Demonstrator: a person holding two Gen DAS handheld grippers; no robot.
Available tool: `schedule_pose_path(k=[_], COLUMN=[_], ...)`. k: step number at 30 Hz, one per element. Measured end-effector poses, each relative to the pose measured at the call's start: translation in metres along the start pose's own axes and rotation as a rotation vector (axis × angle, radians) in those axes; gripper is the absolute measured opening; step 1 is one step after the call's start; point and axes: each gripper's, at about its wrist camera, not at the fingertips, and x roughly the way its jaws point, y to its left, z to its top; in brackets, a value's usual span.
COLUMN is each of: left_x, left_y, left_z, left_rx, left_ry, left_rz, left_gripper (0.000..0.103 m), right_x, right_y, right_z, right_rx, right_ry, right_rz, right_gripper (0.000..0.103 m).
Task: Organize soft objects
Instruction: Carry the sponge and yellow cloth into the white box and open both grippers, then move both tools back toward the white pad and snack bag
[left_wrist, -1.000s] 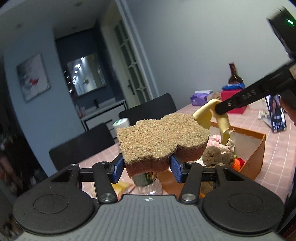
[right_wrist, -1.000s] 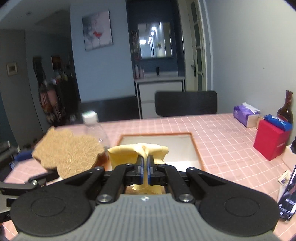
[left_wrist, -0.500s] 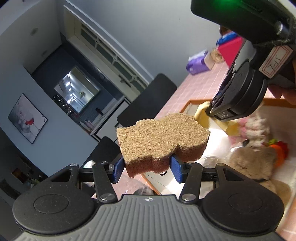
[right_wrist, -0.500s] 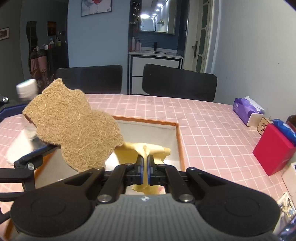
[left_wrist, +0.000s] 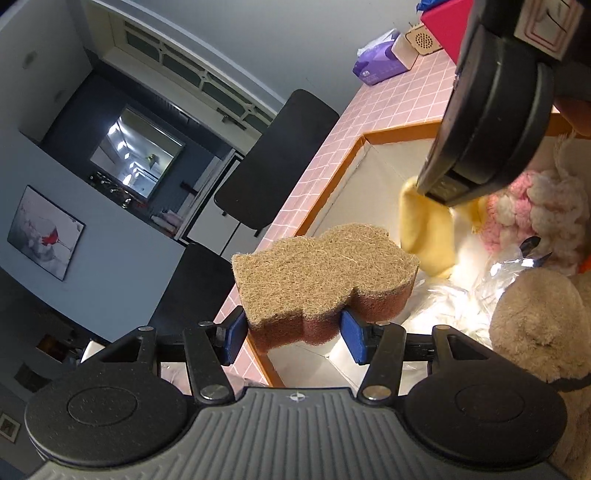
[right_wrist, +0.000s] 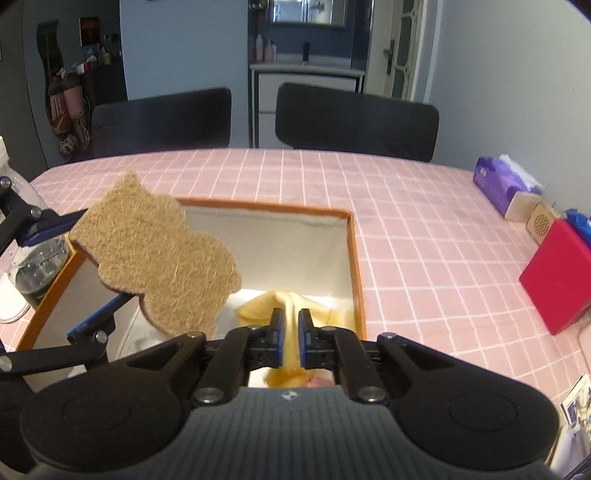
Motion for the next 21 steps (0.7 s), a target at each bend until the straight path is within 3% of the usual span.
schedule_pose_path(k=[3, 7, 9, 12, 19, 21], left_x=[0.001, 0.000, -0.003, -0.014, -0.034, -0.041], left_y=[0.000, 0.006, 0.006, 0.003, 0.006, 0.009], left_z=[0.000, 0.002, 0.003, 0.002, -0.003, -0.005], left_rx=[-0.009, -0.020, -0.015, -0.013, -0.027, -0.036], left_ry=[0.003, 0.002, -0.007, -0.029, -0.054, -0.063], left_rz=[0.000, -0.005, -0.001, 0.011, 0.019, 0.018], left_gripper=[0.070, 0.071, 0.073, 0.078, 0.079, 0.079], right_x=[0.002, 0.000, -0.003, -0.011, -0.030, -0.036], right_y=[0.000, -0.004, -0.005, -0.004, 0.004, 0.006], right_z=[-0.001, -0.001, 0.001, 0.002, 0.004, 0.004], right_rx=[-0.006, 0.001, 0.008, 0.023, 0.018, 0.017], right_ry=[0.006, 0.017, 0.020, 0.013, -0.017, -0.023], right_rz=[-0.014, 0.000, 0.009, 0.020, 0.036, 0.038], right_gripper=[0.022, 0.027, 0.039, 0.048, 0.049, 0.053])
